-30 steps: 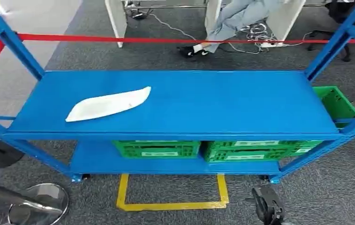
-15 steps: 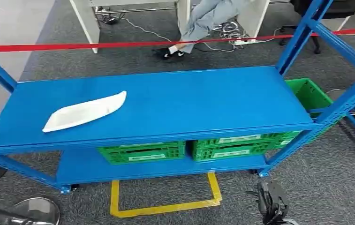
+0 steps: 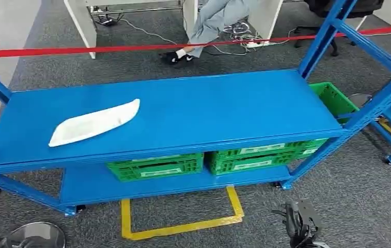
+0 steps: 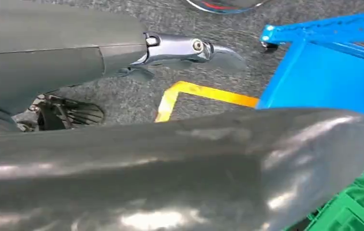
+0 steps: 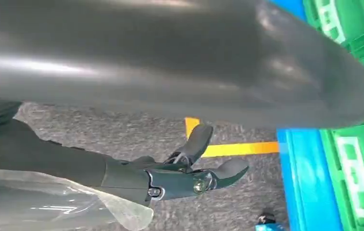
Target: Take the parts from the cabinet and place them on the table.
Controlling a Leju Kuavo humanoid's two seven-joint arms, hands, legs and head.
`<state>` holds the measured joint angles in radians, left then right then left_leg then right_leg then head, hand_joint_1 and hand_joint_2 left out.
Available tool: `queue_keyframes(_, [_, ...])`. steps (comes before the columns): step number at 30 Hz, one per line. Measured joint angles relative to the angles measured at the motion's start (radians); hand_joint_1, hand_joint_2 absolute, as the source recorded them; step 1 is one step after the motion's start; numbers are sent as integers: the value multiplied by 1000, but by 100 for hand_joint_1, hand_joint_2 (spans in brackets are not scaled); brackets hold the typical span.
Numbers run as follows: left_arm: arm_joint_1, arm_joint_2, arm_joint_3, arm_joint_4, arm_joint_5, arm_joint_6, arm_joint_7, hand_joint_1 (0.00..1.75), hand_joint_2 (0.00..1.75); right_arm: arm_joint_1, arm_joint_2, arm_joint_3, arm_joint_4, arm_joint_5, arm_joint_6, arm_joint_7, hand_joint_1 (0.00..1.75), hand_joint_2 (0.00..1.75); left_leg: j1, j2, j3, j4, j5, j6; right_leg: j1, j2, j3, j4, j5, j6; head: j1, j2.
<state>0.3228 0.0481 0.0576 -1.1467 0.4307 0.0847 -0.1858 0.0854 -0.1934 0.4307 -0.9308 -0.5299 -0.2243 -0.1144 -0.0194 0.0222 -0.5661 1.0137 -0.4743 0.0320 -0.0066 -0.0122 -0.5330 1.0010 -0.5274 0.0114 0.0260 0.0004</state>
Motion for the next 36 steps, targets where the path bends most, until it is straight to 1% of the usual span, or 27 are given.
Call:
queue_keyframes(1, [-1, -1, 1, 0, -1, -1, 0, 0, 0, 0, 0, 0, -2, 0, 3, -2, 0, 0, 3, 0, -1, -3, 3, -4, 2, 2, 0, 3, 2, 0, -1, 0])
queue_keyframes(3, [-1, -4, 1, 0, -2, -1, 0, 0, 0, 5, 0, 1, -2, 4, 6, -4, 0, 0, 8, 2, 0, -5, 6, -13, 6, 4, -6, 3, 4, -5, 0, 0])
queue_keyframes(4, [-1, -4, 2, -3, -2, -1, 0, 0, 0, 5, 0, 1, -2, 8, 6, -5, 0, 0, 6, 2, 0, -3, 3, -19, 0, 5, 1, -6, 9, -12, 1, 0])
queue_keyframes(5, [-1, -6, 2, -5, -2, -1, 1, 0, 0, 3, 0, 2, -4, 10, 6, -6, 0, 0, 9, -6, -4, 10, -10, -29, -4, 6, 10, -9, 14, -16, -2, 0])
queue_keyframes(6, [-1, -6, 3, -5, -3, -1, 1, 0, 0, 2, 0, 2, -6, 11, 6, -7, 0, 0, 11, -13, -21, 54, -44, -37, -5, 5, 11, -9, 16, -20, -5, 0])
queue_keyframes(8, [-1, -6, 7, -5, -3, -1, 1, 0, 0, 2, 0, 2, -6, 11, 6, -7, 0, 0, 19, -14, -94, 219, -127, -48, -5, 7, 11, -8, 16, -22, -4, 0])
queue_keyframes(9, [0, -8, 7, -5, -3, -1, 1, 0, 0, 3, 0, 2, -6, 11, 6, -7, 0, 0, 22, -15, -129, 292, -149, -51, -5, 9, 11, -8, 15, -22, -3, 0])
queue_keyframes(10, [2, -10, 7, -5, -3, -1, 1, 0, 0, 4, 0, 2, -6, 11, 6, -7, 0, 0, 25, -15, -142, 315, -143, -54, -5, 11, 12, -8, 15, -22, -3, 0])
queue_keyframes(11, [3, -10, 8, -5, -3, -1, 1, 0, 0, 4, 0, 2, -6, 11, 6, -7, 0, 0, 28, -15, -133, 294, -116, -56, -6, 14, 14, -8, 13, -22, -4, 0])
queue_keyframes(12, [2, -10, 8, -5, -3, -1, 1, 0, 0, 4, 2, 3, -6, 11, 6, -7, 0, 0, 31, -15, -107, 233, -72, -56, -7, 17, 17, -8, 12, -20, -4, 0])
queue_keyframes(13, [2, -10, 8, -5, -3, -1, 1, 0, 0, 3, 2, 3, -7, 11, 6, -7, 0, 0, 33, -15, -66, 143, -20, -56, -8, 19, 23, -8, 8, -16, -3, 0])
queue_keyframes(14, [3, -10, 9, -5, -3, -1, 1, 0, 0, 3, 2, 3, -8, 11, 7, -7, 0, 0, 34, -17, -26, 54, 22, -54, -8, 22, 26, -8, 5, -11, -4, 0])
queue_keyframes(15, [2, -10, 8, -5, -3, -1, 1, 0, 0, 2, 2, 3, -8, 11, 7, -7, 0, 0, 31, -24, -8, 19, 13, -50, -2, 23, 14, -4, 0, -4, -5, 0])
queue_keyframes(16, [0, -11, 9, -5, -3, -1, 1, 0, 0, 1, 2, 3, -8, 11, 7, -8, 0, 0, 31, -23, -4, 0, 7, -41, -2, 25, 19, 0, -1, 1, -3, 0])
queue_keyframes(17, [1, -11, 8, -5, -3, -1, 3, 0, 0, 1, 2, 3, -9, 12, 6, -8, 0, 0, 35, -24, -7, -5, 10, -41, -1, 25, 16, 3, -5, -1, -1, 0])
queue_keyframes(18, [1, -13, 8, -5, -3, -1, 4, 0, 0, 3, 2, 2, -9, 13, 6, -8, 0, 0, 32, -24, -8, -3, 10, -41, -1, 25, 16, 1, -1, -18, -3, 0])
queue_keyframes(20, [2, -14, 8, -5, -3, 2, 7, 0, 0, 3, 2, 3, -9, 18, 3, -8, 0, 0, 28, -24, -7, -3, 8, -37, -4, 23, 11, -5, -2, -15, -3, 0])
queue_keyframes(23, [2, -15, 8, -7, -5, 11, 14, 0, 0, 2, 2, 3, -9, 27, -2, -9, 0, 0, 26, -24, -6, -2, 5, -30, -5, 23, 13, -11, 0, -12, -2, 0])
queue_keyframes(25, [2, -16, 7, -7, -8, 14, 14, 0, 0, 3, 2, 3, -9, 35, -2, -10, 0, 0, 25, -24, -7, -2, 4, -29, -6, 23, 14, -15, 2, -3, -2, 0])
queue_keyframes(26, [3, -17, 7, -7, -8, 15, 14, 0, 0, 3, 2, 4, -10, 40, -2, -11, 0, 0, 22, -24, -7, 1, 3, -23, -8, 24, 17, -17, 4, 3, -3, 0])
queue_keyframes(27, [2, -17, 7, -7, -8, 18, 14, 0, 0, 3, 2, 4, -10, 42, -2, -11, 0, 0, 19, -24, -9, 5, 2, -18, -12, 23, 25, -19, 5, 17, -3, 0])
queue_keyframes(30, [3, -18, 7, -7, -8, 21, 15, 0, 0, 4, 2, 6, -10, 45, -2, -11, 0, 0, 17, -24, -9, 7, 1, -12, -15, 24, 26, -20, 6, 27, -3, 0])
queue_keyframes(32, [4, -18, 7, -7, -8, 22, 15, 0, 0, 4, 2, 6, -15, 45, -2, -10, 0, 0, 14, -24, -9, 6, 1, -5, -17, 22, 28, -24, 7, 33, -4, 0])
queue_keyframes(33, [4, -18, 7, -8, -8, 23, 15, 0, 0, 3, 2, 6, -18, 45, -2, -10, 0, 0, 14, -25, -6, -5, 5, 1, -15, 20, 32, -27, 8, 37, -5, 0])
queue_keyframes(34, [4, -18, 7, -9, -8, 24, 15, 0, 0, 4, 2, 6, -22, 45, -2, -9, 0, 0, 26, -24, 4, -22, 15, 10, -17, 18, 24, -21, -1, 39, -3, 0])
queue_keyframes(35, [4, -18, 6, -10, -8, 24, 15, 0, 0, 2, 2, 7, -23, 45, -2, -9, 0, 0, 25, -26, 8, -29, 18, 13, -14, 16, 13, 5, -21, 39, -2, 0])
queue_keyframes(36, [3, -18, 6, -11, -8, 25, 15, 0, 0, 1, 2, 7, -23, 45, -2, -8, 0, 0, 25, -27, 7, -29, 20, 16, -14, 16, -17, 66, -57, 39, -1, 0])
